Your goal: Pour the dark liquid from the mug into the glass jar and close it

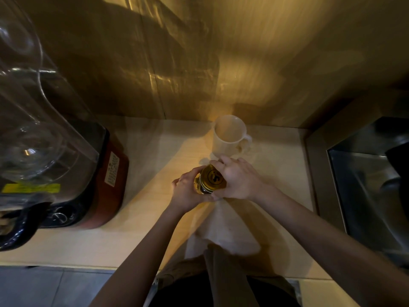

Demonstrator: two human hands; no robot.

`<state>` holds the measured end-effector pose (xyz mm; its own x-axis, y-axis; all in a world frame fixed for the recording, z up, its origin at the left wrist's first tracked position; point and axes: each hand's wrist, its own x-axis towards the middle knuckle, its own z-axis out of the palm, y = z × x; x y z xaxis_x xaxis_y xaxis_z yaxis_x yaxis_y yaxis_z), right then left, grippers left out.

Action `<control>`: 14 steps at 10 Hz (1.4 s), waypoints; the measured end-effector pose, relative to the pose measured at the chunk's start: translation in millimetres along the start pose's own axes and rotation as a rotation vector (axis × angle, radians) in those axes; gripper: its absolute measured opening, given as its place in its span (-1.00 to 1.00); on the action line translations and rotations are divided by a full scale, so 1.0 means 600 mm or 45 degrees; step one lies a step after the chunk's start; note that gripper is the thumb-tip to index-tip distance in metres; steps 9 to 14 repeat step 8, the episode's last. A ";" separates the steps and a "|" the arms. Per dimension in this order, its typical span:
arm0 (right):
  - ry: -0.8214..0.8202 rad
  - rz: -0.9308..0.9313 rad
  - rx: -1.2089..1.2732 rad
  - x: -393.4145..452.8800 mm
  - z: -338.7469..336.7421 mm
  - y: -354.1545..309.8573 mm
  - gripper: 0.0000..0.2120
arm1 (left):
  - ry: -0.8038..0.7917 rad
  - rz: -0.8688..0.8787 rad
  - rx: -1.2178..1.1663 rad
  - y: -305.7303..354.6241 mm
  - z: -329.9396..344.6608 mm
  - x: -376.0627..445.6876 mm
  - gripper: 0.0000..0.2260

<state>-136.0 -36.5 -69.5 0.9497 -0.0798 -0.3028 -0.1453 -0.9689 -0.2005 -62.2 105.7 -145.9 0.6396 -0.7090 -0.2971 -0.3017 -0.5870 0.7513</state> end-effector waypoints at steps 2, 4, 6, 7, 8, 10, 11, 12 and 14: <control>0.033 0.025 0.166 -0.003 0.011 0.006 -0.16 | -0.004 -0.004 0.015 0.001 0.000 0.000 -0.11; 0.102 0.061 0.388 -0.005 0.023 0.010 -0.19 | -0.023 -0.046 -0.055 0.006 0.003 -0.006 -0.12; 0.171 0.122 0.703 -0.013 0.045 0.016 -0.13 | -0.055 -0.073 -0.053 0.009 -0.001 -0.002 -0.09; 0.200 0.176 1.000 -0.019 0.065 0.029 -0.06 | -0.091 -0.060 -0.013 0.010 -0.003 0.001 -0.03; 0.220 0.336 1.372 -0.030 0.062 0.035 -0.23 | -0.172 -0.122 -0.076 0.015 -0.014 0.007 0.06; 0.220 0.336 1.372 -0.030 0.062 0.035 -0.23 | -0.172 -0.122 -0.076 0.015 -0.014 0.007 0.06; 0.220 0.336 1.372 -0.030 0.062 0.035 -0.23 | -0.172 -0.122 -0.076 0.015 -0.014 0.007 0.06; 0.220 0.336 1.372 -0.030 0.062 0.035 -0.23 | -0.172 -0.122 -0.076 0.015 -0.014 0.007 0.06; 0.220 0.336 1.372 -0.030 0.062 0.035 -0.23 | -0.172 -0.122 -0.076 0.015 -0.014 0.007 0.06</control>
